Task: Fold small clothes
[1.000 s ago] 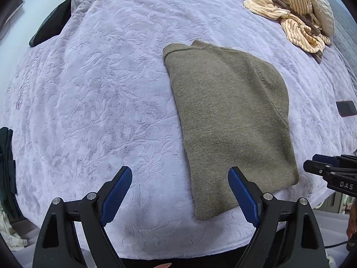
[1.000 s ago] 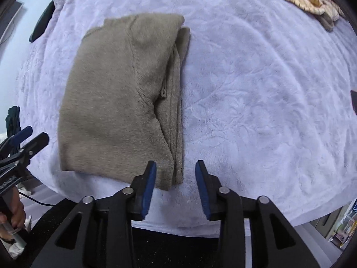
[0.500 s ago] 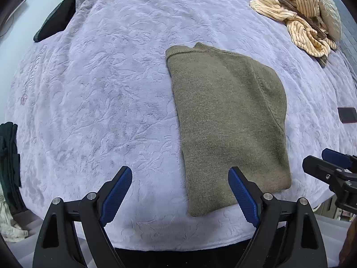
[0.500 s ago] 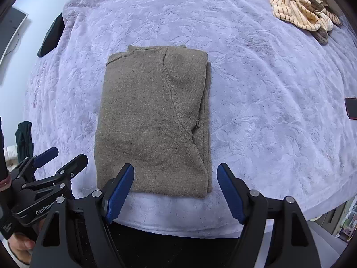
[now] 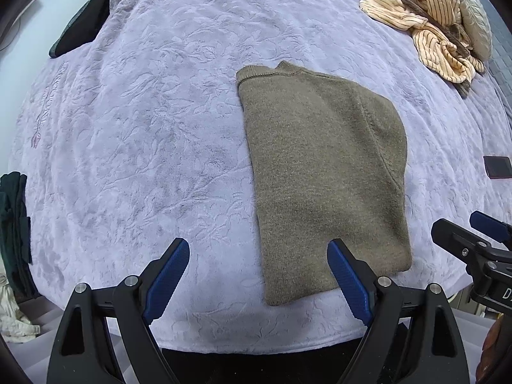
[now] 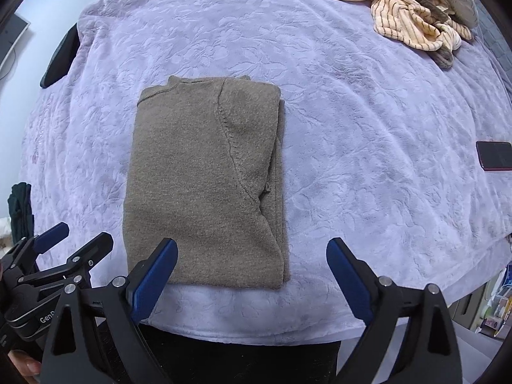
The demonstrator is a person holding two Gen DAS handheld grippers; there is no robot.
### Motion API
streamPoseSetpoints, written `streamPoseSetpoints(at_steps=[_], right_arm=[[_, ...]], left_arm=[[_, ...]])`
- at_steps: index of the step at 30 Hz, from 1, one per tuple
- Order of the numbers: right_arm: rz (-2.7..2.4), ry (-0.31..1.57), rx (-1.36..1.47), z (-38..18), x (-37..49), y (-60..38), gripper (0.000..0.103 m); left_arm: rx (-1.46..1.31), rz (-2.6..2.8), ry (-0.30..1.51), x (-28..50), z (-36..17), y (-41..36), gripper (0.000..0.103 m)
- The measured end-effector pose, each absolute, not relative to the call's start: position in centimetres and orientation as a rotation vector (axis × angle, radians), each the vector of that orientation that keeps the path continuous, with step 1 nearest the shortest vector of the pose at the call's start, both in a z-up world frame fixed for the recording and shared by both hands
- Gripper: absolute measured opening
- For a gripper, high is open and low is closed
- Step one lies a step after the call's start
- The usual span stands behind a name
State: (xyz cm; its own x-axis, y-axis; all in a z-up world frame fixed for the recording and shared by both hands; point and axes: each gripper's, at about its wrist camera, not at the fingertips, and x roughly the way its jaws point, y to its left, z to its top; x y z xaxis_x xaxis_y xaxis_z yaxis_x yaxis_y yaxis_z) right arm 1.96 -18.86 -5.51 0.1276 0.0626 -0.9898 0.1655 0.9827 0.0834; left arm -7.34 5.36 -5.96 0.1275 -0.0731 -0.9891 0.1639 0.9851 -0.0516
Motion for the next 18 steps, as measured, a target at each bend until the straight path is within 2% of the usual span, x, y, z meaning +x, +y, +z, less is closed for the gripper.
streamPoseSetpoints(at_steps=[18], right_arm=[[-0.077,1.442,0.161,-5.0,1.8,-17.8,0.095]], left_arm=[[0.143,-0.197,1.396,-8.3,-4.9,4.5,0.089]])
